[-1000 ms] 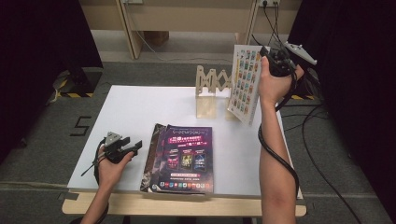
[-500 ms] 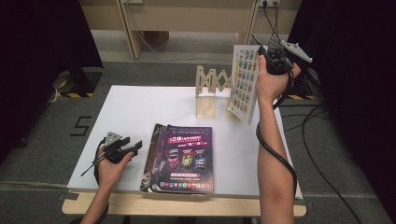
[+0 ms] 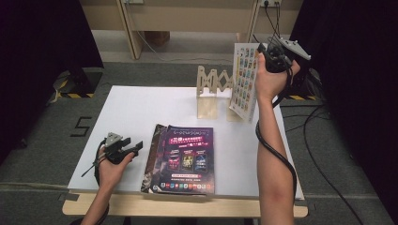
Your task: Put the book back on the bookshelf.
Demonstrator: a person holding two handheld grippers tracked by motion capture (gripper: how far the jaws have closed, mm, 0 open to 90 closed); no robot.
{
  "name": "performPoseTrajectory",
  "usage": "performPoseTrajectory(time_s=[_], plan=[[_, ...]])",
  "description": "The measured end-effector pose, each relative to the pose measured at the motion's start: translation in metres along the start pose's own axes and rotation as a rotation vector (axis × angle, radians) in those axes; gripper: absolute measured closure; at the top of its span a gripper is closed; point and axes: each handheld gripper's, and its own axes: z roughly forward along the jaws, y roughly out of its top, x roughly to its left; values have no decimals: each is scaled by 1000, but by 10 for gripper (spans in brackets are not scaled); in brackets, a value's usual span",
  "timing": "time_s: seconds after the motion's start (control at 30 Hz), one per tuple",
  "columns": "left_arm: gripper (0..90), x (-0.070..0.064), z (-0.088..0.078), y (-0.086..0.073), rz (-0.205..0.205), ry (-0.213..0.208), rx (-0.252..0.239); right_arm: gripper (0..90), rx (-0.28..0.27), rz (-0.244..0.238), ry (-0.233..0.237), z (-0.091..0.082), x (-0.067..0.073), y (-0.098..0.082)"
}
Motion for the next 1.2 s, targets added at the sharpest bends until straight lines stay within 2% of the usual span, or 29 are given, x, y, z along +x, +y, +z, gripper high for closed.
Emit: performPoseTrajectory(time_s=[0.17, 0.57, 0.77, 1.07, 1.2], plan=[[376, 0, 0, 0, -4, -1, -5, 748, 4, -2, 2, -1, 6, -3], [376, 0, 0, 0, -4, 0, -2, 748, -1, 13, -14, 10, 5, -2], [377, 0, 0, 0, -3, 0, 0, 748, -14, -4, -15, 11, 7, -1], [378, 0, 0, 0, -1, -2, 1, 748, -19, 13, -17, 8, 12, 0], [378, 0, 0, 0, 0, -3, 0, 748, -13, 18, -20, 12, 12, -3]])
